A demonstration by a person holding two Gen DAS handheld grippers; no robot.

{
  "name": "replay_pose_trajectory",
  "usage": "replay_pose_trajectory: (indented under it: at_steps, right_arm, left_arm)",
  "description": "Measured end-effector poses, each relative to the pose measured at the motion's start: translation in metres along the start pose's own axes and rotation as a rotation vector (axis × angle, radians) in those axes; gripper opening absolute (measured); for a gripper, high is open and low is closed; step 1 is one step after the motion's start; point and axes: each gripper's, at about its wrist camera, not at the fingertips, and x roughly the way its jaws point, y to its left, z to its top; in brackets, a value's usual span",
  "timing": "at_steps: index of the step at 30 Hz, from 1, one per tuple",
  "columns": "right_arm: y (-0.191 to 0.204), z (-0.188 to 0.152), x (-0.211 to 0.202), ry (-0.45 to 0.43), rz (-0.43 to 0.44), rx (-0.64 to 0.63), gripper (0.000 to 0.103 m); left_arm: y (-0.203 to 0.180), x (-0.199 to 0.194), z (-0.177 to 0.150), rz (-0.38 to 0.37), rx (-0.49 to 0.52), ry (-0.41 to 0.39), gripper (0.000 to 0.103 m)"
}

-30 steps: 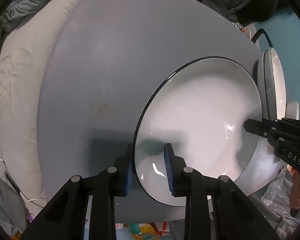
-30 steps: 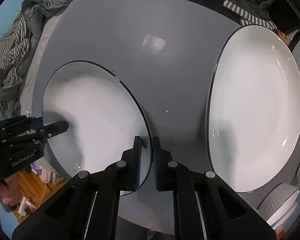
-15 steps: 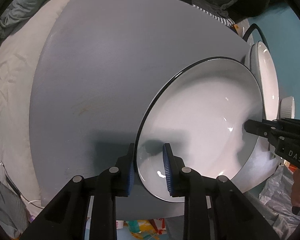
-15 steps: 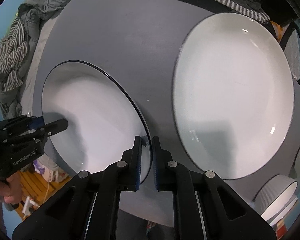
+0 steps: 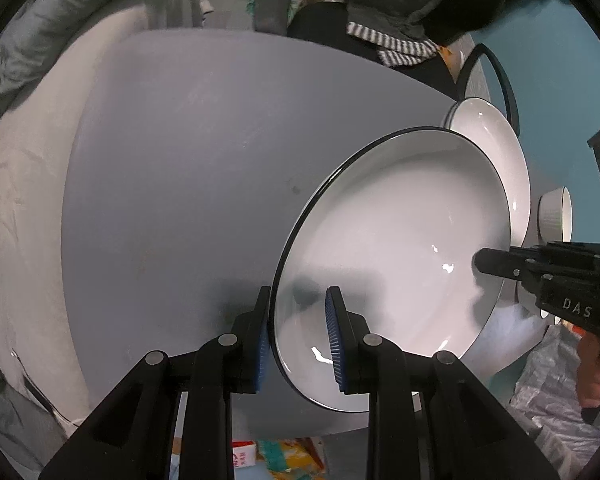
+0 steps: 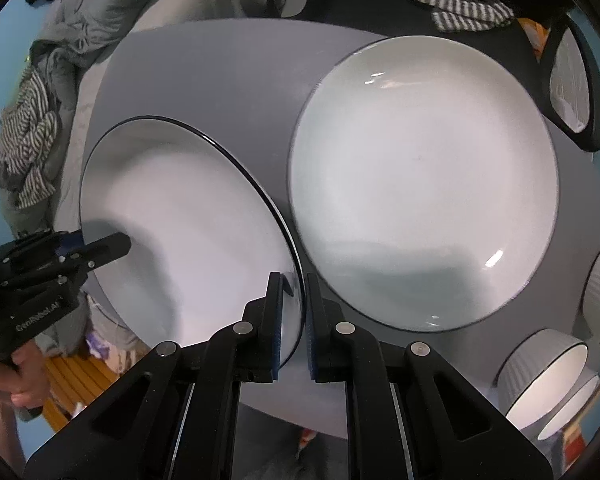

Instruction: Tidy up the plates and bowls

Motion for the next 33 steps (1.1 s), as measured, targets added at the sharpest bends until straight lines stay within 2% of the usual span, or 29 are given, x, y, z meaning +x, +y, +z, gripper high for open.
replay_pose_trajectory:
  at_steps: [10, 16, 27, 33]
  right_arm:
    - [-0.016, 0.000, -0.013, -0.011, 0.033, 0.051, 0.010]
    - [-0.045, 0.002, -0.029, -0.033, 0.031, 0.086, 0.011]
    - [-0.102, 0.007, -0.047, -0.054, 0.017, 0.156, 0.011]
    - [-0.125, 0.014, -0.048, -0.048, 0.014, 0.172, 0.012]
  left_arm:
    - [-0.029, -0.012, 0.018, 0.008, 0.045, -0.001, 0.025]
    - [-0.058, -0.014, 0.035, 0.007, 0.086, -0.010, 0.025]
    - [-0.115, 0.006, 0.068, 0.010, 0.147, 0.021, 0.025]
    - [-0.130, 0.020, 0.079, 0.016, 0.148, 0.046, 0.025]
